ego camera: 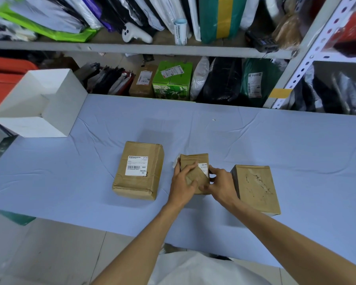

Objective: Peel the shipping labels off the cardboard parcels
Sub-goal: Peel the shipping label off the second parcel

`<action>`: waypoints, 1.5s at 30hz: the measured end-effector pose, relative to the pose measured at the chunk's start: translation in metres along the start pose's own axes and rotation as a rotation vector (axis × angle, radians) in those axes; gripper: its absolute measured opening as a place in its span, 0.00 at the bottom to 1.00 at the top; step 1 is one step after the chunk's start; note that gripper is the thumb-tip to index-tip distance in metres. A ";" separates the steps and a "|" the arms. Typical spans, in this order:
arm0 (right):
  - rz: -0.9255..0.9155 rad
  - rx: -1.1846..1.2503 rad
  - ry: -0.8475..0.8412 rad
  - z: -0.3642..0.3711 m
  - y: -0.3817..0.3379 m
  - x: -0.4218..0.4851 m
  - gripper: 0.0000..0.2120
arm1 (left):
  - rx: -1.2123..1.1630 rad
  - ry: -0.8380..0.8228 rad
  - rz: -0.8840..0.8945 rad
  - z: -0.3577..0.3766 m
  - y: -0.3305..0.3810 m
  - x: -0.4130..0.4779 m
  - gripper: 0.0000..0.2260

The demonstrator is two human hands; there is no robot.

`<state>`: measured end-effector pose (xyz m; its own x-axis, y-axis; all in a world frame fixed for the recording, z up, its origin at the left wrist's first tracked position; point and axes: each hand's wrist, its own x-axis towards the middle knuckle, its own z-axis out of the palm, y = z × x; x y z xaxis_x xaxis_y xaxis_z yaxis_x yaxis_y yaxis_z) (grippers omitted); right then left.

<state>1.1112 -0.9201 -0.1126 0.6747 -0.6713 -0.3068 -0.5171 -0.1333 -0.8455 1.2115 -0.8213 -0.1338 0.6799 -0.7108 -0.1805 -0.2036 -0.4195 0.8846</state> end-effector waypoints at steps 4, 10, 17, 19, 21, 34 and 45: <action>0.005 -0.003 0.007 0.000 0.000 0.000 0.25 | -0.001 0.007 0.003 0.001 0.001 0.001 0.24; 0.008 -0.034 0.000 0.000 0.000 0.001 0.27 | -0.027 0.013 0.010 0.000 0.002 0.001 0.23; 0.013 -0.045 -0.013 -0.001 0.000 0.003 0.28 | -0.029 0.018 0.001 0.000 0.002 0.004 0.22; 0.015 -0.042 -0.020 -0.001 0.000 0.003 0.28 | -0.037 0.014 -0.009 0.000 0.003 0.005 0.22; 0.015 -0.045 -0.020 -0.002 0.000 0.004 0.27 | -0.039 0.012 -0.016 -0.002 0.005 0.006 0.21; -0.007 -0.027 -0.036 -0.004 -0.003 0.004 0.25 | -0.088 0.009 -0.003 -0.008 0.009 0.007 0.19; -0.003 0.080 0.011 -0.003 -0.002 0.000 0.27 | -0.013 -0.031 0.057 -0.014 0.001 0.016 0.28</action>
<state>1.1113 -0.9219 -0.1097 0.6701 -0.6789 -0.3001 -0.4714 -0.0770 -0.8785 1.2322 -0.8250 -0.1297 0.6452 -0.7505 -0.1430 -0.2318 -0.3706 0.8994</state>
